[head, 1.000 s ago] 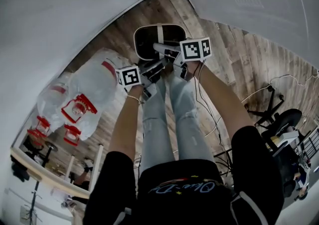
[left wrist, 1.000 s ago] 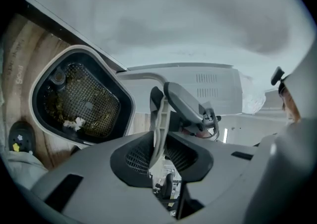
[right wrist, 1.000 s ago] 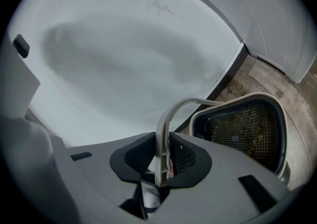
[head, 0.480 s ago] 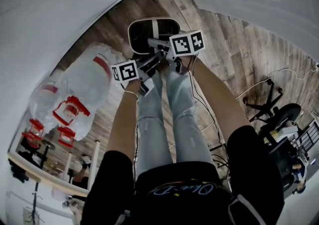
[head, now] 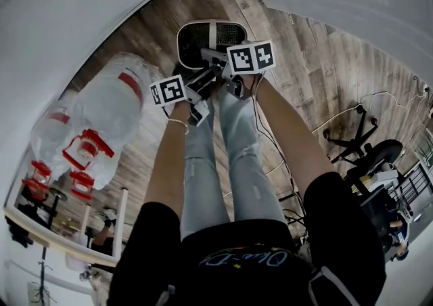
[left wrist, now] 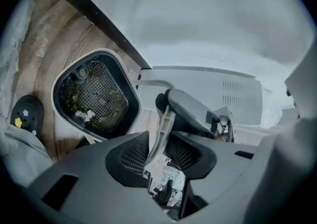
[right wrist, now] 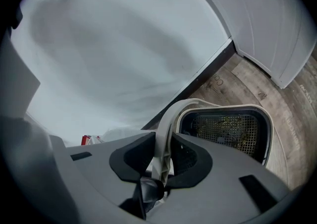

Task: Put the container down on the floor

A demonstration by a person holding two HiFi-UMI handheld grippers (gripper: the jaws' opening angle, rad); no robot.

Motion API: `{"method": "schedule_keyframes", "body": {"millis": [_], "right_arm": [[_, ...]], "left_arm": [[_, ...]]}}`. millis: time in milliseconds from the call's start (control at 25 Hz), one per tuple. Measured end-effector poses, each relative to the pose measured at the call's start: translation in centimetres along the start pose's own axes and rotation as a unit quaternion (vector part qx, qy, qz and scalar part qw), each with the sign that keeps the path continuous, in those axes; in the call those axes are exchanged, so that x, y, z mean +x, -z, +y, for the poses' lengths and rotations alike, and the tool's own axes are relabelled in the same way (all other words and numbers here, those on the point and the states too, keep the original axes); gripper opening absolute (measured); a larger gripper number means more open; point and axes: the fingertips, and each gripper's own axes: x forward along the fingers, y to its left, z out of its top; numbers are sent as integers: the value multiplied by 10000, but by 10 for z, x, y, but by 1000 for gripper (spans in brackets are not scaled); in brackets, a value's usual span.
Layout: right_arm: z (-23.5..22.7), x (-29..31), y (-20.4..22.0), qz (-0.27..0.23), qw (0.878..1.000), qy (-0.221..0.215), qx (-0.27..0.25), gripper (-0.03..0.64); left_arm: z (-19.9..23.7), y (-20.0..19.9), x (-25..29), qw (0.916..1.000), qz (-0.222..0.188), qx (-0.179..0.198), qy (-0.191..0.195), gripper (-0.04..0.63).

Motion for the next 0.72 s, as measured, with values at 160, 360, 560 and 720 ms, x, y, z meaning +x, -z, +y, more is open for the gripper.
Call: {"method": "schedule_keyframes", "body": {"millis": [160,360,560,720], "right_arm": [[-3,-3,-3,-74,9997,106,-192,84],[6,0,-2,1,9994,151,-321,132],[6,3,2,57,9991,231,-346,146],[0,-2,3,-48,9993,305,-202,153]], "left_arm": [[-3,0,6,10000,54,23,29,125],[-6,0,5,9995,223,187,-137,156],[-4,-4,0,9987,264,341,-278,169],[2,-11,-10,9971,248,510,-515,169]]}}
